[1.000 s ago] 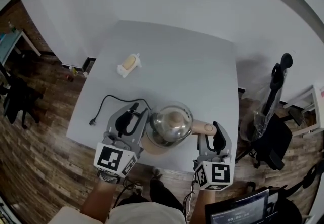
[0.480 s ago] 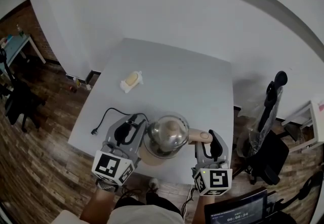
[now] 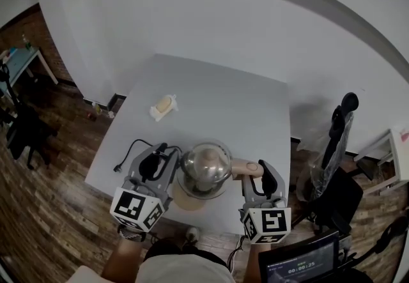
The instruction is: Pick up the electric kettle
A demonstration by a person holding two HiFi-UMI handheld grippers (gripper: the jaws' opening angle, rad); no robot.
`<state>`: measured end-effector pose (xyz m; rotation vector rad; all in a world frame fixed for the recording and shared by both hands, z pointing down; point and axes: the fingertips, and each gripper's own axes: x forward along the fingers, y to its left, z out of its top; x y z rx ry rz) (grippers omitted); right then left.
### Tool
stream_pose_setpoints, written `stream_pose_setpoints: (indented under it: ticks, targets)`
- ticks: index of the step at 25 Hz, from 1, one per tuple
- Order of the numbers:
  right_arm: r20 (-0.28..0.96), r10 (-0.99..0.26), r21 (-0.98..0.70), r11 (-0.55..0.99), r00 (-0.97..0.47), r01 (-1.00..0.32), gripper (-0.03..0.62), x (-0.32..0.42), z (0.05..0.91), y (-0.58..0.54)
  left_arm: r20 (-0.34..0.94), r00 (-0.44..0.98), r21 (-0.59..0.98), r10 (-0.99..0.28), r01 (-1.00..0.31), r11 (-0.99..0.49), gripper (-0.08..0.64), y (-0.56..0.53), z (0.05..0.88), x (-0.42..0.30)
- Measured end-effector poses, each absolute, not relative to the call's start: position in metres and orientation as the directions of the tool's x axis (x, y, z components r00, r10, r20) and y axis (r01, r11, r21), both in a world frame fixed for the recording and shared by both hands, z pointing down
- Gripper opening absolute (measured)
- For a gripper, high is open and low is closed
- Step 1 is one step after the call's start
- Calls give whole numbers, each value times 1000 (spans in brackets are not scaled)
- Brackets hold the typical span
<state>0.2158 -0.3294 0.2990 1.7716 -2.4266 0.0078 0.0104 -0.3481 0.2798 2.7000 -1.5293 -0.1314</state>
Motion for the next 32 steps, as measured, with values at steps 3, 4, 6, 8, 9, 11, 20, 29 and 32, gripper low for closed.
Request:
stream_pose_setpoints:
  ticks: [3, 4, 6, 8, 9, 11, 20, 29, 32]
  targets:
    - [113, -946, 79, 315, -305, -946, 163, 207, 291, -337, -52, 514, 83, -856, -852, -517, 118, -353, 275, 1]
    - [112, -944, 83, 319, -309, -944, 163, 204, 289, -339, -52, 515, 83, -856, -852, -517, 119, -354, 274, -2]
    - [110, -942, 89, 328, -318, -941, 163, 201, 286, -339, -54, 512, 80, -857, -854, -515, 120, -354, 271, -4]
    - [108, -939, 90, 335, -325, -938, 163, 199, 284, -338, -58, 509, 77, -859, -855, -512, 118, -352, 268, -6]
    - [106, -938, 90, 339, -329, -937, 163, 198, 283, -337, -61, 510, 75, -858, -855, -513, 118, -351, 267, -7]
    - [103, -937, 88, 342, -333, -936, 163, 195, 280, -337, -62, 516, 72, -854, -851, -520, 118, -352, 263, -10]
    - [133, -951, 53, 289, -280, -956, 163, 190, 272, -338, -64, 574, 46, -816, -815, -577, 118, -363, 248, -13]
    - [132, -960, 62, 258, -249, -964, 163, 186, 257, -342, -79, 607, 47, -791, -790, -611, 117, -370, 234, -15]
    - [120, -961, 60, 256, -248, -965, 163, 185, 254, -340, -98, 609, 38, -787, -788, -615, 117, -368, 229, -17]
